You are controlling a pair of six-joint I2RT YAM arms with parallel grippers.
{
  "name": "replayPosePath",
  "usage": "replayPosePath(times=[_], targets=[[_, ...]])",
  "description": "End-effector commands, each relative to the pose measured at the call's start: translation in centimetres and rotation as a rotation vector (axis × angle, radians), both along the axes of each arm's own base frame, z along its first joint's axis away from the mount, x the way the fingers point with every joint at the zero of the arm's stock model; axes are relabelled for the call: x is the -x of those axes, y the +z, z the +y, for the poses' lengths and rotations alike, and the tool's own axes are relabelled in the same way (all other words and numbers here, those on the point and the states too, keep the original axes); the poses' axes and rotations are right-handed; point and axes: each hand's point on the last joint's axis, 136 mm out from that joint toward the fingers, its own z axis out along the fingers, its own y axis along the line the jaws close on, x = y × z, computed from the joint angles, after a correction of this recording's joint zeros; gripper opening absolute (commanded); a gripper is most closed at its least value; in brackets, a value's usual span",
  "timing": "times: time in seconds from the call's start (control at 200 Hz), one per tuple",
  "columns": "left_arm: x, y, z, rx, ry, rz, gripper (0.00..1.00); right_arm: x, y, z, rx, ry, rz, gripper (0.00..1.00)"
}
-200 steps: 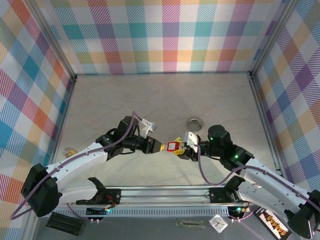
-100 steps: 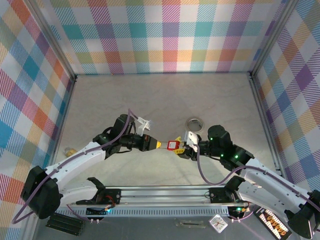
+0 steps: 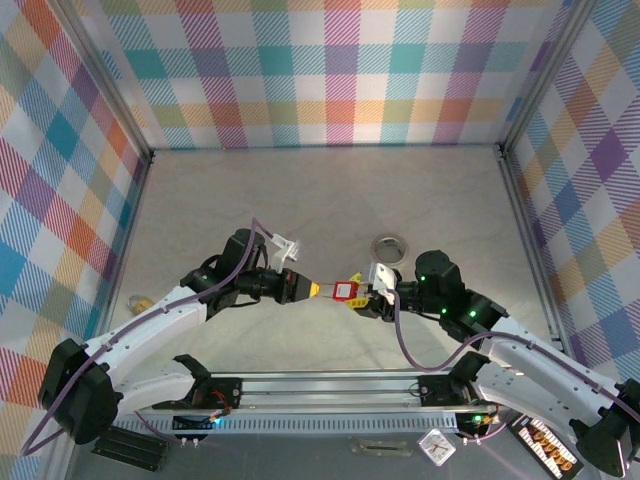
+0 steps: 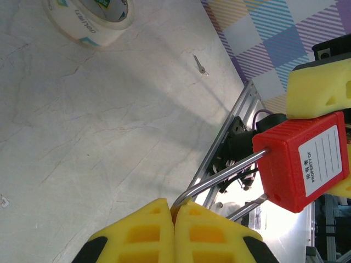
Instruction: Unlock with the key
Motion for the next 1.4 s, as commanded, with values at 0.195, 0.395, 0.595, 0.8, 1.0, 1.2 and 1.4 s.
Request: replayPosePath(times=[0.195,0.395,0.595,0.8,1.0,1.2,1.4], targets=[[-1.0,-1.3,2.0,-0.081,0.066,-0.019,0.00,0.4,1.0,0.5,-0.045,0.036,-0.002,0.16],[-1.0,-0.9,1.5,-0.054,0.050,-0.015,0.00,0.3,1.1,0.7,-0.049,0.040,-0.001,0.15],[-0.9,-0.3,1.2,-0.027,0.035,-0.028,0.00,0.3,0.9,0.8,-0.045,0.044,0.004,0.18],[-0.8,0.1,1.1,-0.018,0.031,-0.036,0.00,0.2,0.8,0.8,-0.051,0.039,0.001,0.33],[-0.7,0.4,1.1,-0.009,0.026,-0.033,0.00,0.2,0.6,0.9,-0.048,0.044,0.007,0.33],[-0.7,0.7,0.9,0.001,0.020,-0.038,0.00,0.4,0.4,1.1,-0.045,0.063,0.020,0.29],[-0.8,1.2,0.8,0.006,0.014,-0.048,0.00,0.3,0.1,1.1,-0.036,0.057,0.022,0.40]])
